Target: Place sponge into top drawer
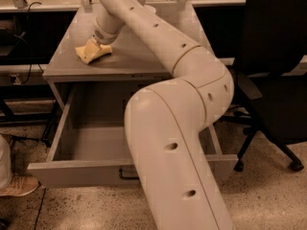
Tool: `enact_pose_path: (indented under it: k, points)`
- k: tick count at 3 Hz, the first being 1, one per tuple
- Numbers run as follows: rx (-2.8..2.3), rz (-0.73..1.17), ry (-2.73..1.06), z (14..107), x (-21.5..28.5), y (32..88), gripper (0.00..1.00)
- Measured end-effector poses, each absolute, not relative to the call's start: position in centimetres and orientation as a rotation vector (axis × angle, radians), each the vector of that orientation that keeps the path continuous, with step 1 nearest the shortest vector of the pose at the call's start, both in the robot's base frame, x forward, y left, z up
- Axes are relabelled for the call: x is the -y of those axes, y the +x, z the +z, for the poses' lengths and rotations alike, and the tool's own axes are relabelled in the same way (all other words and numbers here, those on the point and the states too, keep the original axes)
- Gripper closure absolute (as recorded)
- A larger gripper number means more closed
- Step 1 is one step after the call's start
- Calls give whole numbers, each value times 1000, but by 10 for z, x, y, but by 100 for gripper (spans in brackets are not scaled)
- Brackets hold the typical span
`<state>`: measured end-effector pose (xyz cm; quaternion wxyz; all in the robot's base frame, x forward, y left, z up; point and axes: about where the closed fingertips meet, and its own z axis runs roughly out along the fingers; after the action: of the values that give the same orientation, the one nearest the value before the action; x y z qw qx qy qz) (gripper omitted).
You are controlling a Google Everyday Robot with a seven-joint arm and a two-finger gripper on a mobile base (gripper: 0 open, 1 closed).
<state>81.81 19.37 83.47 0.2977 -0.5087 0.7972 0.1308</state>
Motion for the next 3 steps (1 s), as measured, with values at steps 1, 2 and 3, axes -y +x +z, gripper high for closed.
enact_pose_path:
  k: [1,2,3]
  points:
    - [-2094,397,-1306,852,-180,820,76]
    - [-1998,482,-1275,894,-150,803,99]
    - [-1891,614,-1324,925,-109,754,100]
